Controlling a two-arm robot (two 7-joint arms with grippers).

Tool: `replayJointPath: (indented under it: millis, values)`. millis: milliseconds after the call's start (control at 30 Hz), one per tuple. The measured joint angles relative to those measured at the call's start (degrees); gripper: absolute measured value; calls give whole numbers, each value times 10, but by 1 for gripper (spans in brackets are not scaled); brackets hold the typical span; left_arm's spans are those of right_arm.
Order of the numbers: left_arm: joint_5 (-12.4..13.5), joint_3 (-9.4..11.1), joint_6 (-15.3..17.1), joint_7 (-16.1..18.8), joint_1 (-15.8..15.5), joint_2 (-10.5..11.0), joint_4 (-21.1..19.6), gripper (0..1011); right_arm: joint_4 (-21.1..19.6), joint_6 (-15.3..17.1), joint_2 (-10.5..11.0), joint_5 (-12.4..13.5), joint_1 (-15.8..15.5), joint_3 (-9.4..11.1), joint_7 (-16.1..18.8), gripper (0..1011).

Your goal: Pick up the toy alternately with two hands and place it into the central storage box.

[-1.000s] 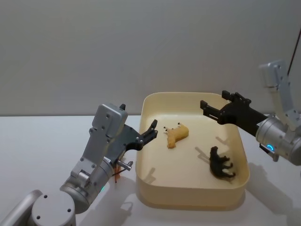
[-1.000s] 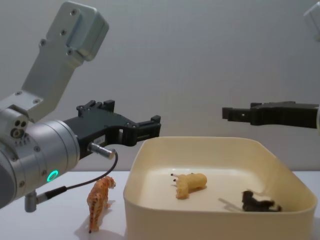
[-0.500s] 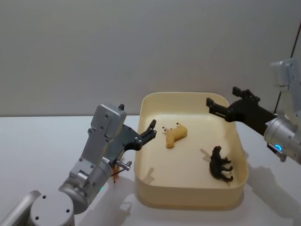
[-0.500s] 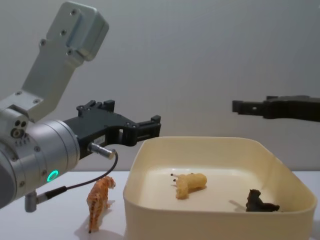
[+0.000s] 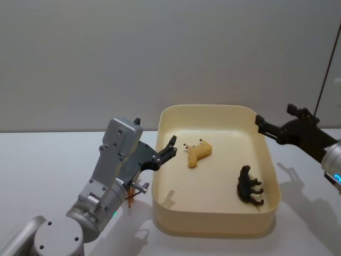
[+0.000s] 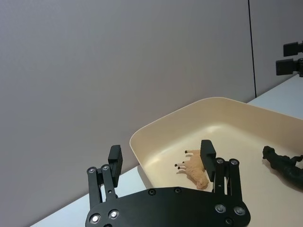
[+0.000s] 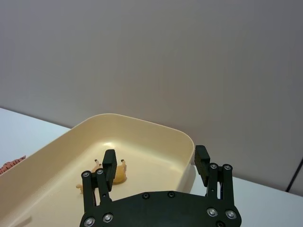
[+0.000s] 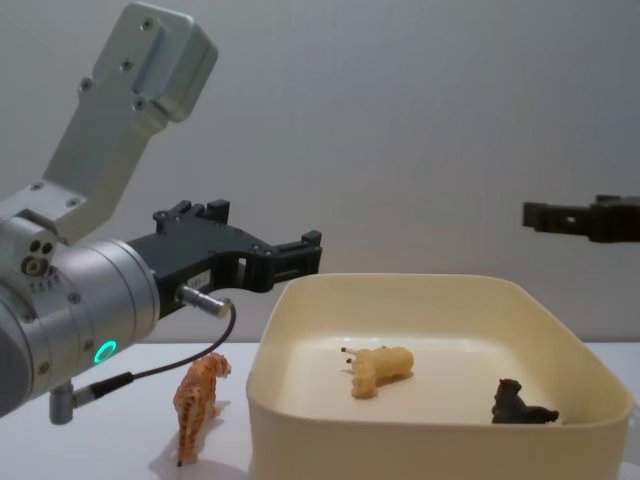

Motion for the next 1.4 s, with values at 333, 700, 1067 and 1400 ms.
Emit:
replayJointPath:
  millis: [333,700,1067,1400]
  values:
    - [0,0,0,0,0,0,0,1001,-29,5,18,12,-31,10,-18,1001]
    - [-6,-2,4,9,7,4,-6,1001,-41,7,25,17,-45,15,-25,1001]
    - [-45,-12,49,33,31,24,-34,1001,-46,8,28,19,-50,17,-29,1001]
    - [-92,-27,107,35,51,48,-53,1001,-49,9,29,19,-53,17,-30,1001]
